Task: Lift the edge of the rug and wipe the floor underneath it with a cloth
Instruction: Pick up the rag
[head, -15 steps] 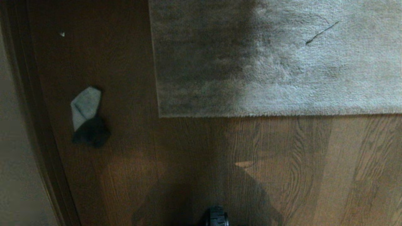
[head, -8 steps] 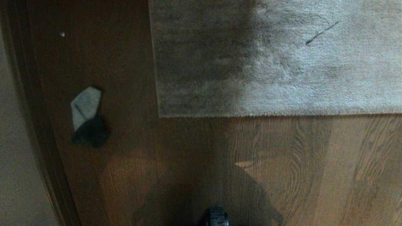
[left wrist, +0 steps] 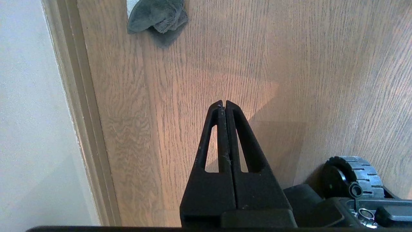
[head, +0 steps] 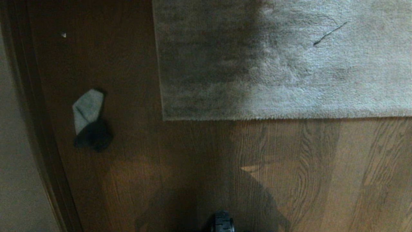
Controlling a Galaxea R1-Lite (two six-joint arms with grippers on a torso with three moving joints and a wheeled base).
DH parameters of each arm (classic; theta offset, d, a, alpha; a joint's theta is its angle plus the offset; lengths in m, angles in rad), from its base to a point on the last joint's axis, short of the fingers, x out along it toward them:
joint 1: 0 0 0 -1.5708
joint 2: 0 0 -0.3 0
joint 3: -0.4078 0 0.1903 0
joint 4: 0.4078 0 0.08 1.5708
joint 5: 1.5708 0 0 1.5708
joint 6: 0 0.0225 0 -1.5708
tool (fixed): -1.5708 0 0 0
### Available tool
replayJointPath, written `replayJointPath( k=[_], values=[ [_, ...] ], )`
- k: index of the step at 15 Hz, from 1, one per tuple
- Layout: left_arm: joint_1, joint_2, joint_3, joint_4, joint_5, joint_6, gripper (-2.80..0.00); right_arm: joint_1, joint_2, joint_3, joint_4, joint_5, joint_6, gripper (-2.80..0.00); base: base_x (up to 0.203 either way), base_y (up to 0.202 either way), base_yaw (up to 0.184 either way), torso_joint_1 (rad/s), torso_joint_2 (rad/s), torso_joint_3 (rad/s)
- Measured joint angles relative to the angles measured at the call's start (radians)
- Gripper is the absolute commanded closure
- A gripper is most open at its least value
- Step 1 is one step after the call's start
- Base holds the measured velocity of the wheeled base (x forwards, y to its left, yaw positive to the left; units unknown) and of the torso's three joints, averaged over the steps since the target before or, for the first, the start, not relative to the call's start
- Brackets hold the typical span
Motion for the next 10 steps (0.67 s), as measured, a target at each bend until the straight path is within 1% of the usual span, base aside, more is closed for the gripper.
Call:
replayJointPath(
  k=[10],
  values=[
    [0.0,0.0,0.0,0.0,0.0,0.0,0.0,0.0,0.0,0.0,0.0,0.0,0.0,0.0,0.0,0.0,0.0,0.0,0.0,0.0]
  ],
)
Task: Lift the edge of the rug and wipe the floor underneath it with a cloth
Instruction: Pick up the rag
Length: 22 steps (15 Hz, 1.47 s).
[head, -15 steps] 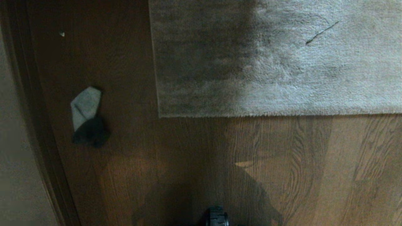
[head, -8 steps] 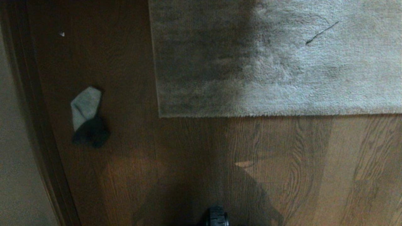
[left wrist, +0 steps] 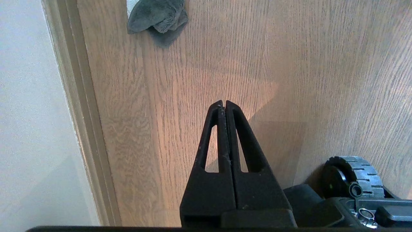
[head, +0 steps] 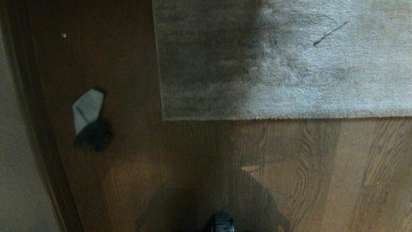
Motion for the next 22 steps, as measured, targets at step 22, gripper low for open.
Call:
replayJointPath(
  k=[22],
  values=[
    [-0.005,0.387,-0.069,0.051,-0.005,0.027,0.0,0.0,0.0,0.0,0.0,0.0,0.0,0.0,0.0,0.0,0.0,0.0,0.0,0.0]
  ],
)
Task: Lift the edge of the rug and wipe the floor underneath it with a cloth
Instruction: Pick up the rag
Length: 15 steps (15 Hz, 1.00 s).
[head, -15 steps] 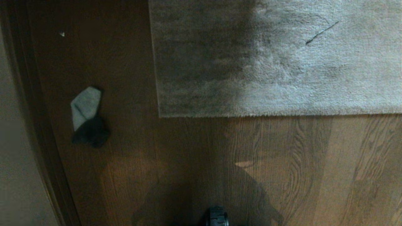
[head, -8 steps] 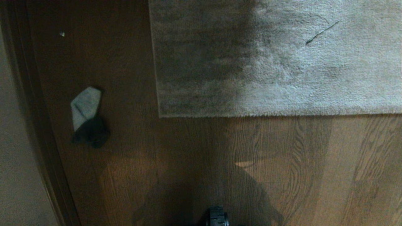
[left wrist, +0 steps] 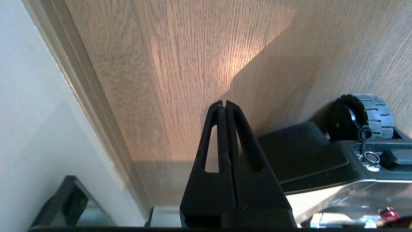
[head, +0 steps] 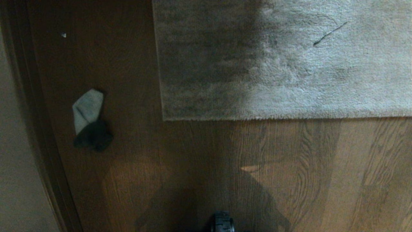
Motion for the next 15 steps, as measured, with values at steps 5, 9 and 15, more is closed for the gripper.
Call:
replayJointPath(
  k=[5,9,15],
  values=[
    [0.001,0.223,-0.032,0.005,0.002,0.004,0.0,0.0,0.0,0.0,0.0,0.0,0.0,0.0,0.0,0.0,0.0,0.0,0.0,0.0],
    [0.004,0.385,-0.028,-0.019,0.008,-0.001,0.0,0.0,0.0,0.0,0.0,0.0,0.0,0.0,0.0,0.0,0.0,0.0,0.0,0.0],
    [0.004,0.62,-0.028,-0.264,-0.012,-0.002,0.0,0.0,0.0,0.0,0.0,0.0,0.0,0.0,0.0,0.0,0.0,0.0,0.0,0.0]
  ],
)
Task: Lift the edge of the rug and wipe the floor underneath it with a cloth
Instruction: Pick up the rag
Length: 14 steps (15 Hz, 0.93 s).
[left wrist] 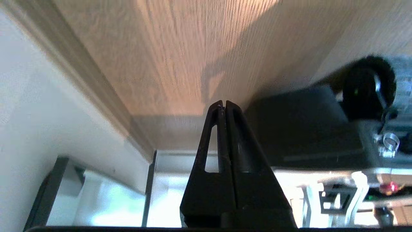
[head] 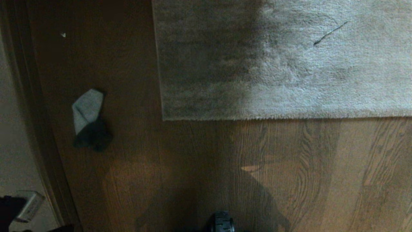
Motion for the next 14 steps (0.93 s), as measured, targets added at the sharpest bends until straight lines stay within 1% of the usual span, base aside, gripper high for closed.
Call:
replayJointPath(
  k=[2,3,4,10,14],
  values=[
    [0.0,0.072,0.0,-0.092,-0.028,-0.006,0.0,0.0,0.0,0.0,0.0,0.0,0.0,0.0,0.0,0.0,0.0,0.0,0.0,0.0],
    [0.001,0.104,0.0,-0.135,-0.05,-0.02,0.0,0.0,0.0,0.0,0.0,0.0,0.0,0.0,0.0,0.0,0.0,0.0,0.0,0.0],
    [0.001,0.127,0.0,-0.159,-0.067,-0.028,0.0,0.0,0.0,0.0,0.0,0.0,0.0,0.0,0.0,0.0,0.0,0.0,0.0,0.0],
    [0.001,0.169,-0.002,-0.169,-0.074,-0.028,0.0,0.0,0.0,0.0,0.0,0.001,0.0,0.0,0.0,0.0,0.0,0.0,0.0,0.0],
    [0.001,0.173,-0.006,-0.213,-0.072,-0.029,0.0,0.0,0.0,0.0,0.0,0.001,0.0,0.0,0.0,0.0,0.0,0.0,0.0,0.0]
  ],
)
